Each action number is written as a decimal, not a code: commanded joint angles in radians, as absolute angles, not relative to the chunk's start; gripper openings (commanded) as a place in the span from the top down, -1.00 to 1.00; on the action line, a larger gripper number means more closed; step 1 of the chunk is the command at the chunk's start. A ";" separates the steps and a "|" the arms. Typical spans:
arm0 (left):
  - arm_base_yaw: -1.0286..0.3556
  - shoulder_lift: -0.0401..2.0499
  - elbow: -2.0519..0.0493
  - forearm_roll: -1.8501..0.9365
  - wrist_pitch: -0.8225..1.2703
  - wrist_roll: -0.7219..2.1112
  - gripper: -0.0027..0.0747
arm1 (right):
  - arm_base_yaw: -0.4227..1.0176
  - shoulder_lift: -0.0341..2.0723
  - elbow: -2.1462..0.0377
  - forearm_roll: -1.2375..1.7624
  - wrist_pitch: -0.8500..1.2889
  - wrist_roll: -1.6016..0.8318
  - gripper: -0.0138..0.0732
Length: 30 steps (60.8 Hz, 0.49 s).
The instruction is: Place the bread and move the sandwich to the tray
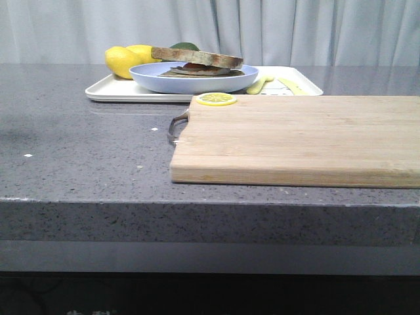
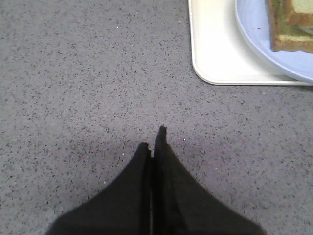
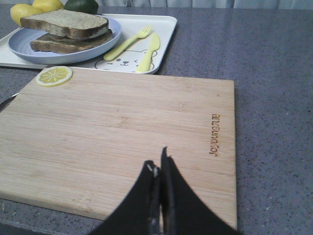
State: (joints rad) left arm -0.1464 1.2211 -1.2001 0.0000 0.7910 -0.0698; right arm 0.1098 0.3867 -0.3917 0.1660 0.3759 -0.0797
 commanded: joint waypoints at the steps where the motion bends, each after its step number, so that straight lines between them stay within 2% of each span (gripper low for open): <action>1: -0.155 1.030 -1.092 0.000 0.612 -0.079 0.98 | 0.105 0.390 -0.420 0.166 0.306 -0.081 0.82; 16: -0.153 0.663 -0.851 0.008 0.531 -0.079 0.98 | 0.105 0.390 -0.420 0.166 0.306 -0.081 0.82; 30: -0.153 0.467 -0.725 0.013 0.527 -0.077 0.98 | 0.105 0.390 -0.420 0.166 0.306 -0.081 0.82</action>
